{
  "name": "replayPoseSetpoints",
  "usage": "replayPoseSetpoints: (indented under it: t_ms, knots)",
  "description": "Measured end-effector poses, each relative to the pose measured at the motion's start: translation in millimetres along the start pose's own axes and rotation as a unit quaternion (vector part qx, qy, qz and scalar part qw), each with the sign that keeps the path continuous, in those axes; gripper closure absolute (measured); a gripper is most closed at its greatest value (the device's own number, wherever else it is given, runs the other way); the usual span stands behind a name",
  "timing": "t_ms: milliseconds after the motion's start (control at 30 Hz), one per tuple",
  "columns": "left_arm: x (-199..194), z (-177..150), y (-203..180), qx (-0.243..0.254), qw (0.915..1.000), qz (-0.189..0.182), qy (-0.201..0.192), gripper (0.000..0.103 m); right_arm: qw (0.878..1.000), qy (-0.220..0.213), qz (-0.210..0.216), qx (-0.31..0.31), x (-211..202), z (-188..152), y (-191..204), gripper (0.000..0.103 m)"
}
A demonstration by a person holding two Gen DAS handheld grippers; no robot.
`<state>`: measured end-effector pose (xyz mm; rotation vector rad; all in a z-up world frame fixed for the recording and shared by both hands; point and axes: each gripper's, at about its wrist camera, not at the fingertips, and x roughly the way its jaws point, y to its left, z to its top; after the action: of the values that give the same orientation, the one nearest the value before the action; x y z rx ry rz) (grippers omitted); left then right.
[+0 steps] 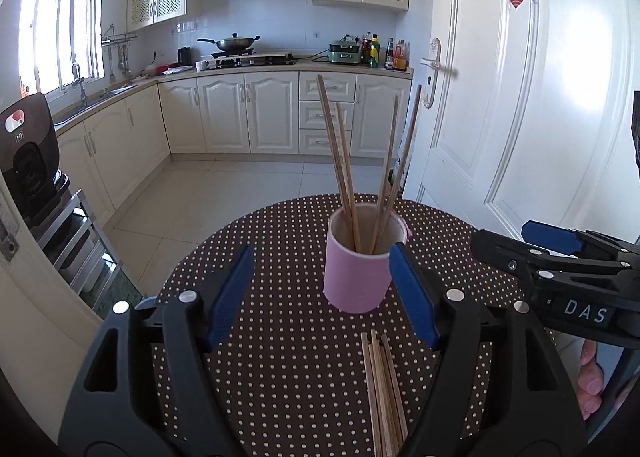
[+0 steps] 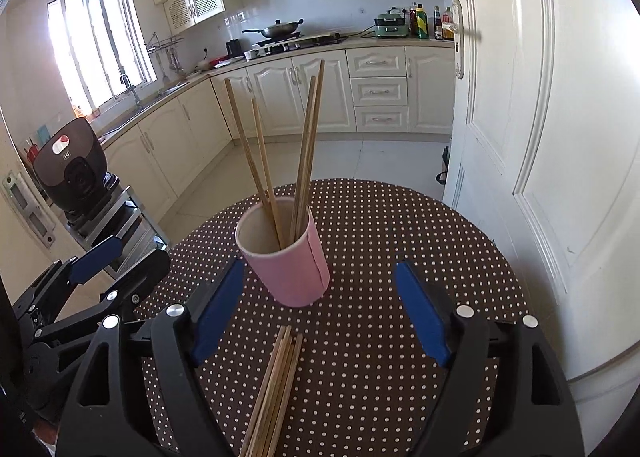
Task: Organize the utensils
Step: 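Raise the left tool from the cup and move it back over the pile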
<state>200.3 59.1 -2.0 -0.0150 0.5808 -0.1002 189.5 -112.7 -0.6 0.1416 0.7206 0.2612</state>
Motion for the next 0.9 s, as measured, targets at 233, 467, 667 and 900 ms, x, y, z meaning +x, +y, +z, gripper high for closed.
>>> replayPoseSetpoints:
  t_ms: [233, 467, 667, 900]
  knots:
    - [2.8, -16.1, -4.6, 0.003, 0.9998, -0.003, 0.02, 0.034, 1.0, 0.019, -0.003, 0.019, 4.9, -24.9, -12.2, 0.028]
    - [7.9, -36.8, -8.7, 0.008, 0.999, 0.001, 0.044, 0.033, 0.999, 0.039, -0.015, 0.028, 9.5, -46.3, -24.7, 0.028]
    - [17.2, -53.3, -17.6, 0.023, 0.9972, 0.002, 0.072, 0.032, 0.997, 0.063, -0.027, 0.023, 15.2, -64.4, -31.2, 0.028]
    - [31.8, -75.2, -19.9, 0.034, 0.9922, -0.02, 0.118, 0.032, 0.996, 0.083, -0.043, 0.012, 25.1, -82.6, -35.3, 0.028]
